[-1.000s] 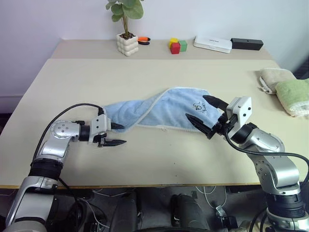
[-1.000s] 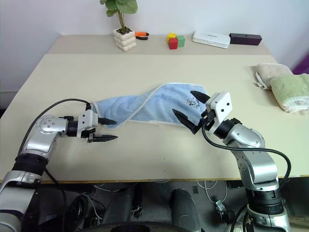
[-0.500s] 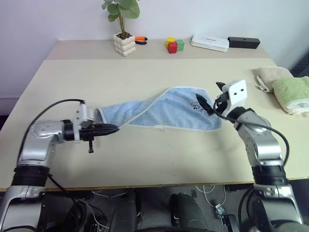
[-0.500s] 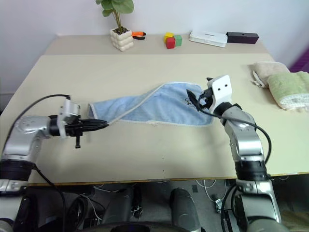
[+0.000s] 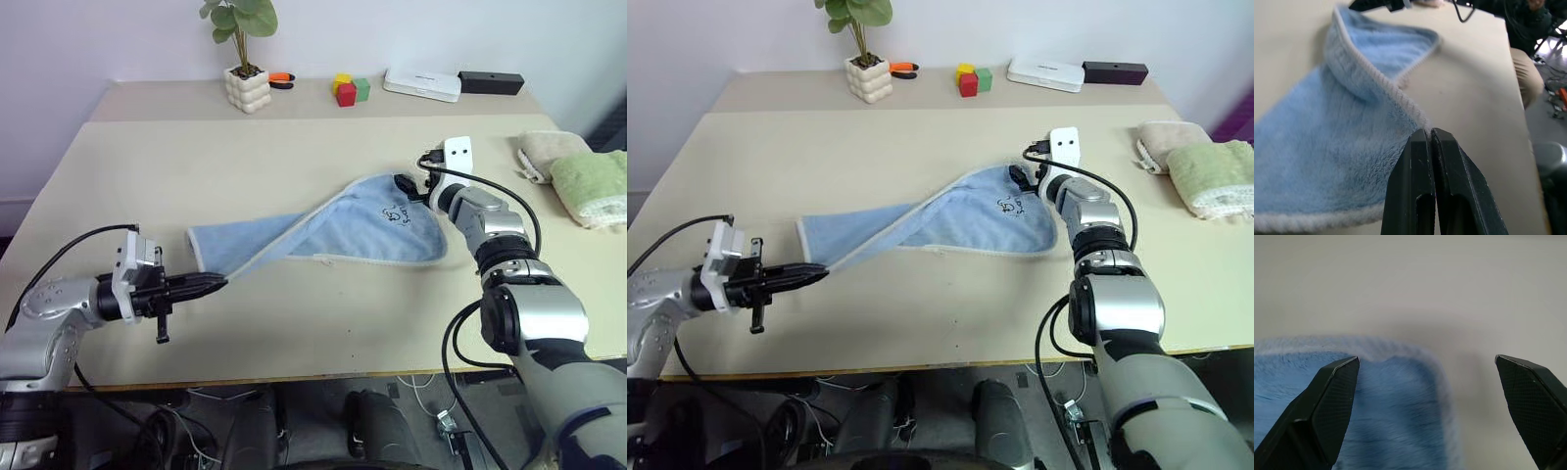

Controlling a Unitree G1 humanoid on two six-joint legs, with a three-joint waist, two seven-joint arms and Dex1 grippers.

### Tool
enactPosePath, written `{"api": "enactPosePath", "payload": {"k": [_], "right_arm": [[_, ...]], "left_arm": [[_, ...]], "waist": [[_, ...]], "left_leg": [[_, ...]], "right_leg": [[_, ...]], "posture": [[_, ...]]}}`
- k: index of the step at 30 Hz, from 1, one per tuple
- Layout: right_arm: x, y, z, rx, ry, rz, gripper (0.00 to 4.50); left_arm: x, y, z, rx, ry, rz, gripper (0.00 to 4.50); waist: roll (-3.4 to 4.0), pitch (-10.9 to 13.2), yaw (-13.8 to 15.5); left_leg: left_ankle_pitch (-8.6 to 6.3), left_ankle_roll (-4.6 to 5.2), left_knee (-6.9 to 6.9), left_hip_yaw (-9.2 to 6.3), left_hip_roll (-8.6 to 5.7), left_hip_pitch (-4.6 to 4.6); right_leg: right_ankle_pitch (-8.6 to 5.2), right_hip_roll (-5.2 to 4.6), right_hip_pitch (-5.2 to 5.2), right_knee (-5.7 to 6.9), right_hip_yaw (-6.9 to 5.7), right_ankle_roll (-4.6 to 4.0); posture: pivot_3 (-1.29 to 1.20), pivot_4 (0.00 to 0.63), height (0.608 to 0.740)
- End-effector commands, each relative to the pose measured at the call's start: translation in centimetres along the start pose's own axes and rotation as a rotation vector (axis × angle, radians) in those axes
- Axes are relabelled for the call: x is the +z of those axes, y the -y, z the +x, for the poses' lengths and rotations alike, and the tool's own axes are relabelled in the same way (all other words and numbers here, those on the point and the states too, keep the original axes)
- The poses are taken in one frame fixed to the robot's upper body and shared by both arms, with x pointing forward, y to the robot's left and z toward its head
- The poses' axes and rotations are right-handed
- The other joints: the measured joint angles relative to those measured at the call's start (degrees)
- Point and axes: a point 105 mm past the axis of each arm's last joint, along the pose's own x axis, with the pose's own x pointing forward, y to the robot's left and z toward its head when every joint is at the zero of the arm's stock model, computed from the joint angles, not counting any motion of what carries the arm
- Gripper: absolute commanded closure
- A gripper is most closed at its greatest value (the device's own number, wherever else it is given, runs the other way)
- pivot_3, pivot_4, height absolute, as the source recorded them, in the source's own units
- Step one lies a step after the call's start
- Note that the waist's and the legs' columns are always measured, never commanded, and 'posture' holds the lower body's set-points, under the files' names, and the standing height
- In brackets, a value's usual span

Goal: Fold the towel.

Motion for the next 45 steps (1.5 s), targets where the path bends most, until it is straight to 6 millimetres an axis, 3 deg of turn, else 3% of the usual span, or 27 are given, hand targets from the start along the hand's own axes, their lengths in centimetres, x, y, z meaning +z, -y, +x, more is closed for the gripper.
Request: {"api": "enactPosePath", "payload": {"k": [1,8,11,18,25,33,37,38,40,41,43,45], "right_arm": [[1.4,-0.2,0.2,-0.003,0.042,0.007,0.00],[0.8,-1.1,0.7,-0.003,0.035,0.003,0.00],[0.8,-1.6,0.8,0.024,0.028,-0.010,0.86],[0.1,-1.1,0.7,0.010,0.007,-0.031,4.44],[0.9,-0.2,0.1,0.016,0.040,-0.077,4.44],[2.8,-0.9,-2.4,0.224,0.124,-0.247,4.44],[5.9,-0.9,-2.0,0.124,0.221,-0.251,4.44],[6.7,-1.1,-1.5,0.084,0.236,-0.252,4.44],[8.3,-1.6,-0.5,-0.007,0.258,-0.310,4.44],[10.0,-2.0,-0.3,-0.051,0.304,-0.286,4.44],[12.5,-2.2,-0.4,-0.121,0.369,-0.271,4.44],[14.2,-2.4,-0.7,-0.152,0.418,-0.269,4.44]], "left_arm": [[1.2,0.2,-0.7,0.033,0.013,0.063,4.40],[0.8,1.1,-1.0,0.015,0.004,0.027,4.40],[0.6,1.2,-1.2,0.017,-0.003,0.023,4.50],[0.4,1.3,-1.0,0.016,0.000,0.011,4.50],[0.4,0.7,-1.0,0.039,-0.003,0.031,4.50],[1.0,-4.6,-1.1,0.350,0.056,0.077,4.50],[2.5,-10.4,-0.2,0.553,0.127,0.119,4.50],[3.1,-12.7,-0.2,0.641,0.124,0.150,4.50],[5.3,-17.6,-0.7,0.846,0.135,0.164,4.50],[8.1,-19.4,-1.0,0.936,0.142,0.240,4.50],[12.4,-20.9,-1.6,1.040,0.163,0.359,4.50],[15.2,-21.2,-2.4,1.092,0.189,0.432,4.50]], "waist": [[0.00,0.0,0.0],[0.02,0.0,-0.5],[0.05,0.0,-0.6],[0.05,0.0,-1.3],[0.05,0.0,-1.4],[0.05,0.0,-1.1],[0.03,0.0,-1.0],[0.03,0.0,-1.0],[-0.06,0.1,-1.0],[-0.20,0.2,-1.1],[-0.27,0.2,-1.2],[-0.27,0.2,-1.3]], "left_leg": [[0.00,-0.01,0.00,0.00,0.00,0.00],[0.02,-0.04,-0.03,0.04,0.00,0.00],[0.03,-0.06,-0.08,0.04,0.00,-0.01],[0.04,-0.09,-0.16,0.05,0.00,0.00],[0.10,-0.18,-0.33,0.12,-0.01,0.00],[0.11,-0.17,-0.37,0.12,-0.03,0.02],[0.23,-0.28,-0.38,0.09,-0.04,0.05],[0.33,-0.42,-0.35,0.07,-0.05,0.08],[0.42,-0.46,-0.31,0.09,-0.08,0.06],[0.49,-0.49,-0.28,0.08,-0.09,0.02],[0.56,-0.58,-0.27,0.06,-0.09,-0.12],[0.60,-0.65,-0.43,0.20,-0.09,-0.19]], "right_leg": [[0.00,0.00,0.00,0.01,0.00,0.00],[0.00,0.00,-0.08,0.04,0.04,-0.01],[0.00,0.00,-0.10,0.05,0.04,0.00],[0.00,0.00,-0.13,0.04,0.04,-0.01],[0.00,0.00,-0.23,0.03,0.09,-0.01],[0.01,0.00,-0.22,0.02,0.11,0.01],[0.01,0.02,-0.26,0.16,0.09,0.00],[0.01,0.03,-0.23,0.22,0.09,0.00],[0.01,0.02,-0.33,0.41,0.11,0.01],[0.01,0.03,-0.43,0.57,0.10,0.00],[0.01,0.04,-0.59,0.63,0.10,0.00],[0.01,0.01,-0.64,0.57,0.11,0.02]], "posture": [[0.00,0.150,0.735],[0.00,0.150,0.735],[0.00,0.150,0.735],[0.00,0.150,0.735],[0.00,0.150,0.735],[0.00,0.150,0.735],[0.00,0.150,0.735],[0.00,0.150,0.735],[0.00,0.150,0.735],[0.00,0.150,0.735],[0.00,0.150,0.735],[0.00,0.150,0.735]]}}
